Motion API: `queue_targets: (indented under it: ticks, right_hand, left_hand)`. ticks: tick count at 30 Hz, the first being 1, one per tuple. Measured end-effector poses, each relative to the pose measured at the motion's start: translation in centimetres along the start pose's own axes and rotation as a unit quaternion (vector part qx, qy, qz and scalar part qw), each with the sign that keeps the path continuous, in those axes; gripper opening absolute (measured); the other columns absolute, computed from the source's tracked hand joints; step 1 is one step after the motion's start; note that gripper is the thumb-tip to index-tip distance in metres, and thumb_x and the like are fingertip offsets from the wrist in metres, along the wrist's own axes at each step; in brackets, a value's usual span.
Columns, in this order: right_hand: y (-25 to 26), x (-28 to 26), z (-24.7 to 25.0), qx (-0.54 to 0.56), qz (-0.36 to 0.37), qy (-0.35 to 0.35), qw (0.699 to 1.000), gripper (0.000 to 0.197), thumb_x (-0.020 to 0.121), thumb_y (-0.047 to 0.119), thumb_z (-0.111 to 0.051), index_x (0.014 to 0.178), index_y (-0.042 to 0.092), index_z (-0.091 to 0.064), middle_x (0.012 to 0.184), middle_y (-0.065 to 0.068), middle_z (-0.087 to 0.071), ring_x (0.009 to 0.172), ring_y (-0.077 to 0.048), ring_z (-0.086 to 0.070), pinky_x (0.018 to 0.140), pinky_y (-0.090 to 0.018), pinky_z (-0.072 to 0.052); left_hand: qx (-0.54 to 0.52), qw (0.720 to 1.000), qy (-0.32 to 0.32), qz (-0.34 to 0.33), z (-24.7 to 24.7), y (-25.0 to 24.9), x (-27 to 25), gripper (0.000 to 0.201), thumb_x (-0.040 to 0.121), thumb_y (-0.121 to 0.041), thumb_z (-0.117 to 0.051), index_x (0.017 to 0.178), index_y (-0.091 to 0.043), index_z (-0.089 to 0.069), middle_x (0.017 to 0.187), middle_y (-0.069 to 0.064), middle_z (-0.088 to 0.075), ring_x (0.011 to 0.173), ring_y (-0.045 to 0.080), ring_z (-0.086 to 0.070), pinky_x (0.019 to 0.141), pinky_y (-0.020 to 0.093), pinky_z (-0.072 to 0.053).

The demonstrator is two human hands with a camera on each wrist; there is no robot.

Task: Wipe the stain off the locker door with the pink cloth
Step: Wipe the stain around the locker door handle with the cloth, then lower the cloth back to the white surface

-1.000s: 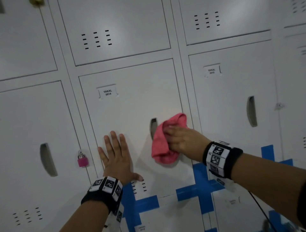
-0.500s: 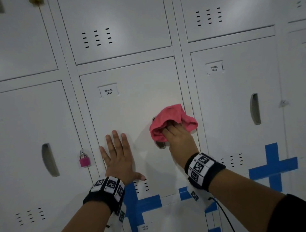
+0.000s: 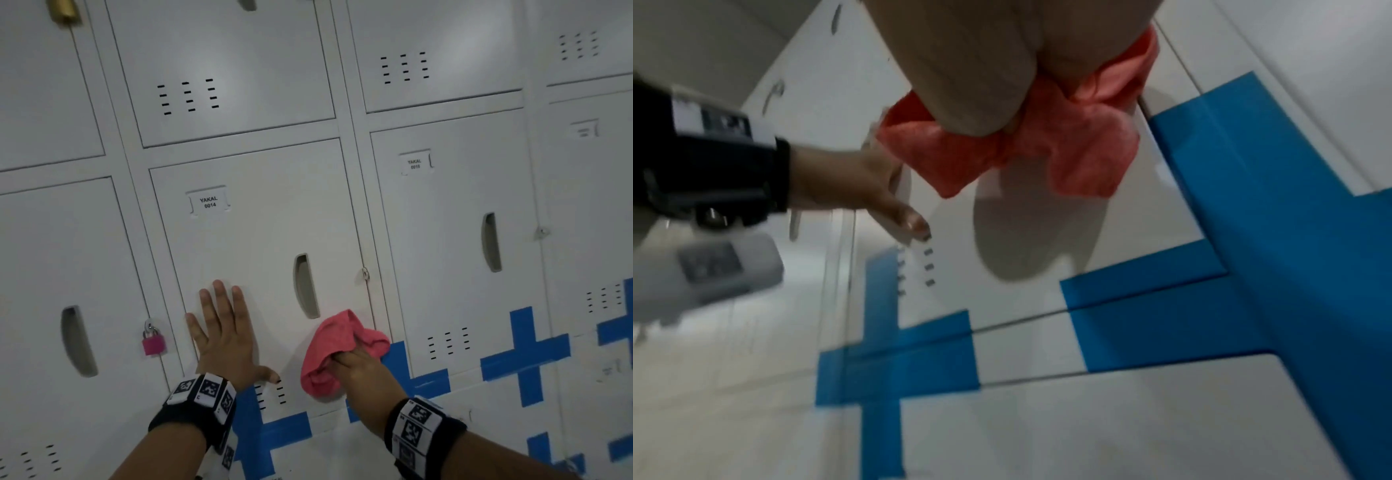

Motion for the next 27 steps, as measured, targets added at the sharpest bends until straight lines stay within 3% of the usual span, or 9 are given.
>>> queue_targets:
  ticks: [3,6,10,14,17,21,24,27]
  right_hand:
    - [-0.7,0.7,1.3,0.196,-0.079,0.011,0.977,0.036,0.092,0.001,-0.052,0.122,0.017,-0.065,0.119,0.007,-0.063,0.108,-0.008,-0.057,0.099,-0.025,-0.043]
    - [-0.2,1.6,4.0,0.316,-0.097,-0.051,0.943,0.039,0.093,-0.001,-0.047,0.116,0.022,-0.068,0.112,0.015,-0.065,0.104,0.002,-0.058,0.095,-0.020,-0.047]
    - [1.1,2.9,8.5,0.335,-0.091,-0.102,0.932,0.035,0.094,-0.004,-0.045,0.106,0.019,-0.068,0.083,0.018,-0.062,0.073,0.010,-0.057,0.065,-0.007,-0.043]
    - [2.4,3.9,11.9,0.350,-0.091,-0.136,0.923,0.029,0.096,0.014,-0.043,0.084,0.033,-0.061,0.068,0.010,-0.060,0.051,0.003,-0.053,0.047,-0.011,-0.041]
    - [1.9,4.3,12.0,0.325,-0.120,-0.142,0.927,0.030,0.096,0.004,-0.043,0.086,0.028,-0.058,0.076,0.011,-0.061,0.063,0.002,-0.057,0.060,-0.020,-0.047]
    - [2.5,4.3,10.5,0.337,-0.142,-0.127,0.922,0.026,0.093,0.000,-0.045,0.101,0.017,-0.063,0.080,0.006,-0.061,0.070,-0.003,-0.057,0.062,-0.012,-0.043]
    - [4.4,3.7,8.3,0.356,-0.150,-0.095,0.917,0.025,0.090,-0.001,-0.047,0.088,0.018,-0.062,0.071,0.008,-0.056,0.062,-0.001,-0.052,0.056,-0.005,-0.040]
    - [7.0,2.4,4.2,0.377,-0.159,-0.038,0.912,0.023,0.086,-0.003,-0.048,0.071,0.014,-0.054,0.065,0.006,-0.051,0.057,-0.003,-0.049,0.056,-0.014,-0.041]
  left_hand:
    - [-0.011,1.000,0.000,0.006,0.3,-0.3,0.0,0.175,0.027,-0.076,-0.079,0.138,-0.007,0.038,0.144,0.018,0.048,0.134,0.042,0.041,0.104,0.058,0.030]
    - [-0.012,1.000,0.003,0.014,0.8,-0.4,-0.3,0.171,0.036,-0.076,-0.078,0.130,-0.009,0.048,0.133,0.017,0.059,0.125,0.037,0.053,0.102,0.059,0.032]
    - [0.051,0.998,0.041,-0.008,1.2,0.3,-1.6,0.158,0.046,-0.085,-0.065,0.131,-0.014,0.048,0.134,0.016,0.058,0.128,0.036,0.050,0.111,0.057,0.022]
    - [0.074,0.996,0.051,-0.026,2.1,0.9,-4.0,0.132,0.063,-0.083,-0.055,0.146,-0.020,0.026,0.155,0.015,0.032,0.146,0.034,0.017,0.118,0.053,0.005]
    - [0.034,0.999,0.019,-0.027,2.8,1.0,-6.2,0.101,0.076,-0.074,-0.050,0.152,-0.023,-0.006,0.161,0.009,-0.001,0.146,0.028,-0.007,0.117,0.047,-0.003]
    - [-0.023,0.999,0.033,-0.019,2.2,2.2,-9.3,0.074,0.086,-0.064,-0.048,0.146,-0.025,-0.031,0.151,0.000,-0.037,0.138,0.022,-0.031,0.115,0.042,-0.017]
    - [-0.072,0.995,0.067,0.005,1.5,3.7,-11.8,0.060,0.092,-0.055,-0.046,0.142,-0.022,-0.040,0.142,0.001,-0.050,0.129,0.022,-0.044,0.109,0.039,-0.031]
    - [-0.121,0.990,0.065,0.037,1.1,5.4,-14.5,0.045,0.097,-0.045,-0.040,0.129,-0.018,-0.056,0.129,0.005,-0.061,0.117,0.025,-0.055,0.100,0.040,-0.041]
Point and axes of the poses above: each hand's wrist, its own x-axis towards the middle knuckle, its own z-axis out of the back of the hand, y = z × x, the point moved 10 cm from there along x, towards the middle knuckle
